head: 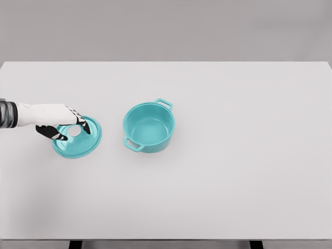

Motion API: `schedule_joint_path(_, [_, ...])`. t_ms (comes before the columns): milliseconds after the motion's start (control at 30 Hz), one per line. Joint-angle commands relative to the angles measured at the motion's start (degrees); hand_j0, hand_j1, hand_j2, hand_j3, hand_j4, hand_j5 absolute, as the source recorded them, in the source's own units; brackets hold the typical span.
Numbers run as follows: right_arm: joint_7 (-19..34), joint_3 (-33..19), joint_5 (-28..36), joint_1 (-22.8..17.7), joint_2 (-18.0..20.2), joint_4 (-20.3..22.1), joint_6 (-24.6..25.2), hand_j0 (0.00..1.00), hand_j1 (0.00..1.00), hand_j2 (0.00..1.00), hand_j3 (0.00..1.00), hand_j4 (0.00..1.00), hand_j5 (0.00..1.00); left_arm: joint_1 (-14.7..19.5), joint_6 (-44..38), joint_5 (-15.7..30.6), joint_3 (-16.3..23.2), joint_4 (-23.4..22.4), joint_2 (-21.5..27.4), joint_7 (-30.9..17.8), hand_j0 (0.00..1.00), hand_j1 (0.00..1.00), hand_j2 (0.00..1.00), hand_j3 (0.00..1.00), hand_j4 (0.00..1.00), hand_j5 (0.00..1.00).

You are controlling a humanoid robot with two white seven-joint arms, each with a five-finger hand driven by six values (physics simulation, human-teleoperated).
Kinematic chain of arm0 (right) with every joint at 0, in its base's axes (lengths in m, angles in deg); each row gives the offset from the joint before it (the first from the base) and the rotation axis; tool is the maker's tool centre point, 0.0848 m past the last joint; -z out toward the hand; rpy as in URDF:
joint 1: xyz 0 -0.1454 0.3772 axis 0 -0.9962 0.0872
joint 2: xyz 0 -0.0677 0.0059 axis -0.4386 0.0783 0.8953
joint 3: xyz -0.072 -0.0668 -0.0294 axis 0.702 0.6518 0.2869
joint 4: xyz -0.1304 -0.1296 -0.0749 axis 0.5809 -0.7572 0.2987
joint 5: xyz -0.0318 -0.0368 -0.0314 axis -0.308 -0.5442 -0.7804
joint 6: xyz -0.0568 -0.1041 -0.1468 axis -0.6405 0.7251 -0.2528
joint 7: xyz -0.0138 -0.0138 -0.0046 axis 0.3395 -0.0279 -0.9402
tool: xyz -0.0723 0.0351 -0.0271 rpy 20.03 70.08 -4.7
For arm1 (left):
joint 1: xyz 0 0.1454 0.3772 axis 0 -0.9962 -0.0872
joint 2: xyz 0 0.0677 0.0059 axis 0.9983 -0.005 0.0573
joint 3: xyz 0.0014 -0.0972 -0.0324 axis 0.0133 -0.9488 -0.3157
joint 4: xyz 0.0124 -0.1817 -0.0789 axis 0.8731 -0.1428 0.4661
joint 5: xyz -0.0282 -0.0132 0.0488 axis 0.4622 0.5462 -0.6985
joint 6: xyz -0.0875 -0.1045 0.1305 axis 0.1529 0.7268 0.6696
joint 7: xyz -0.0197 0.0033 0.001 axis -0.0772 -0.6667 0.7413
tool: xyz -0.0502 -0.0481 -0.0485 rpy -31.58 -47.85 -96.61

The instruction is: Cover the pot with left arm

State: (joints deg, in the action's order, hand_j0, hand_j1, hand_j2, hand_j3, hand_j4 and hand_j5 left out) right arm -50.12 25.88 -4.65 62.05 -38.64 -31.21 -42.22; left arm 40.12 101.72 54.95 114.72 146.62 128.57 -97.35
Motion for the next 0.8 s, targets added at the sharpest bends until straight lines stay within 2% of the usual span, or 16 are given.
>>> schedule_joint_path(0, [0.02,0.01,0.02,0.00,0.01,0.00,-0.01,1.00,1.00,1.00,1.00,1.00,1.00,0.00,-0.13,0.30,-0.06,0.00,0.04,0.01,0.65,0.65,0.65,0.65,0.65,0.65])
schedule_joint_path(167, [0.02,0.01,0.02,0.00,0.01,0.00,-0.01,1.00,1.00,1.00,1.00,1.00,1.00,-0.09,-0.13,0.30,0.03,0.08,0.04,0.01,0.63,0.63,0.63,0.63,0.63,0.63])
schedule_joint_path(300, [0.02,0.01,0.02,0.00,0.01,0.00,-0.01,1.00,1.00,1.00,1.00,1.00,1.00,0.00,-0.13,0.39,0.03,0.17,0.04,0.01,0.55,0.55,0.55,0.55,0.55,0.55])
schedule_joint_path(600, [0.02,0.01,0.02,0.00,0.01,0.00,-0.01,1.00,1.00,1.00,1.00,1.00,1.00,0.70,-0.13,0.39,-0.06,0.35,0.21,0.01,0.45,0.45,0.45,0.45,0.45,0.45])
schedule_joint_path(733, [0.02,0.01,0.02,0.00,0.01,0.00,-0.01,1.00,1.00,1.00,1.00,1.00,1.00,2.02,-0.13,0.65,-0.14,1.23,1.27,0.01,0.44,0.44,0.44,0.44,0.44,0.44])
schedule_joint_path(767, [0.02,0.01,0.02,0.00,0.01,0.00,-0.01,1.00,1.00,1.00,1.00,1.00,1.00,2.20,-0.13,1.88,-0.14,1.75,1.62,0.01,0.44,0.44,0.44,0.44,0.44,0.44])
